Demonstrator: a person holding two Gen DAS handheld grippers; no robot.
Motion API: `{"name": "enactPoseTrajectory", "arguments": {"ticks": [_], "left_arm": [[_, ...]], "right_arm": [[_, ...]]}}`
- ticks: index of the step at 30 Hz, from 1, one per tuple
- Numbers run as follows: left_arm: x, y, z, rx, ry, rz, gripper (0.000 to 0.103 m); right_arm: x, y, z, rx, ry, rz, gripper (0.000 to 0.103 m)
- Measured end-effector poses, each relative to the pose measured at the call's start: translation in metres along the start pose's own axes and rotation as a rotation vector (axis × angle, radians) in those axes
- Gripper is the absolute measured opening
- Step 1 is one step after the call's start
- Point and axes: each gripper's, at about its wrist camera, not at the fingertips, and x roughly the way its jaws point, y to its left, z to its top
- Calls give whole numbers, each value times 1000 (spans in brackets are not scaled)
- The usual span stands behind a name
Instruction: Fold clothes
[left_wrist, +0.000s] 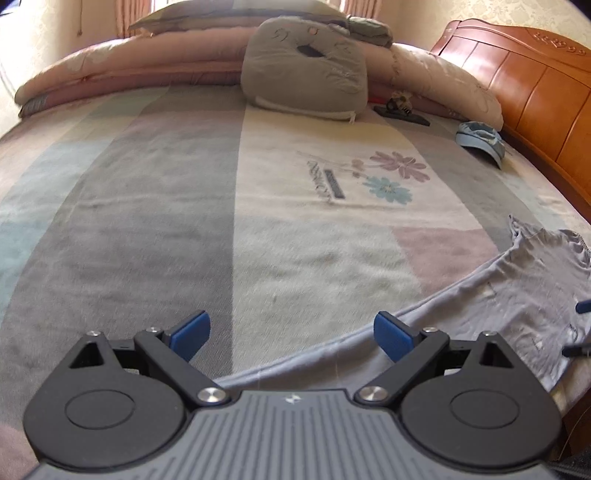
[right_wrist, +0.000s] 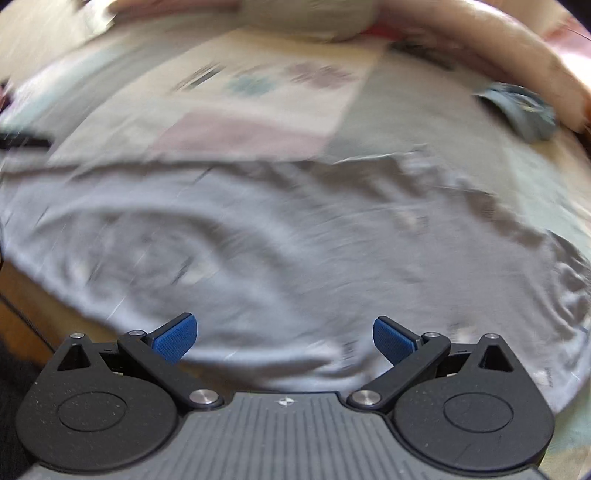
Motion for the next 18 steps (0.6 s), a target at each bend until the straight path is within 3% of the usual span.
{"name": "enactPoseTrajectory", "arguments": {"ticks": [7, 14, 18], "left_arm": [[-5, -23, -1, 4, 10, 23, 95], [-20, -61, -8, -19, 10, 73, 95], [-20, -79, -22, -81, 54, 98, 95]], "right_arm": [[2, -44, -26, 100, 36, 6, 103], [-13, -117, -20, 131, -87, -125, 103], [-2, -153, -39, 96, -55, -175, 103]]}}
